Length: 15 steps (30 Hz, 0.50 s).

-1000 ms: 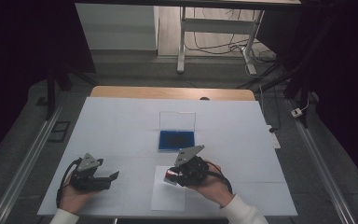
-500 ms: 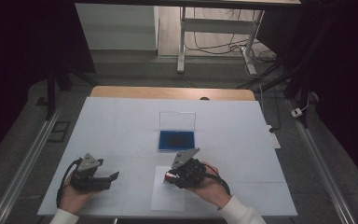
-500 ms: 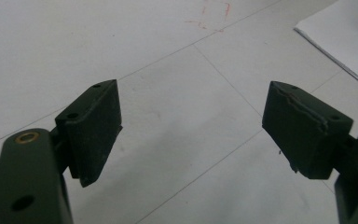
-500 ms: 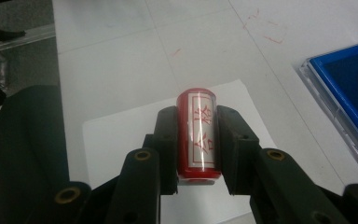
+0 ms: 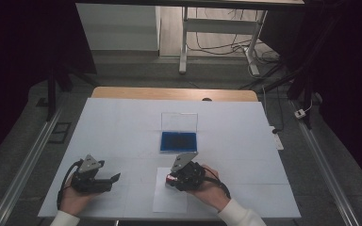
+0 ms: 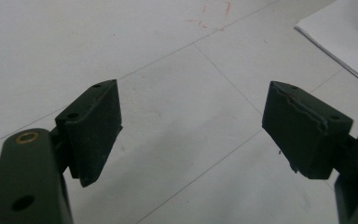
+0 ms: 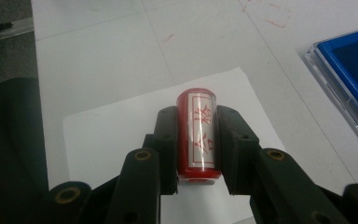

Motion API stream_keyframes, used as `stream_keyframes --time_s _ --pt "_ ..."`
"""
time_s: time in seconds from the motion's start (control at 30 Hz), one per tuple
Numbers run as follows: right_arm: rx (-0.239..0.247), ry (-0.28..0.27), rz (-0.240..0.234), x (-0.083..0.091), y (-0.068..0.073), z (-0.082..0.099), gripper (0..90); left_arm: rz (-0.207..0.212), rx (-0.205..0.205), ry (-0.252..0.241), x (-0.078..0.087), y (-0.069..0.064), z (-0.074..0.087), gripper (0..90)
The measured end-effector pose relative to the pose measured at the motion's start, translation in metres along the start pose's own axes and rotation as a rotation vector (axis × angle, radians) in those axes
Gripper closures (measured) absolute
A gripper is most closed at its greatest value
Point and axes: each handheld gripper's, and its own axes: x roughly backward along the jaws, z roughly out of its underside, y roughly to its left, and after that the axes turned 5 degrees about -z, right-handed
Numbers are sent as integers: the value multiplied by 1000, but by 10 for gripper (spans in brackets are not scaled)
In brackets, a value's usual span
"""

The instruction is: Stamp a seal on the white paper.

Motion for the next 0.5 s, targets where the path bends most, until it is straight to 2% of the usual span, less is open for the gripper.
stream_keyframes --time_s 0.5 --pt "4 13 5 -7 1 1 698 -1 -4 2 0 0 0 201"
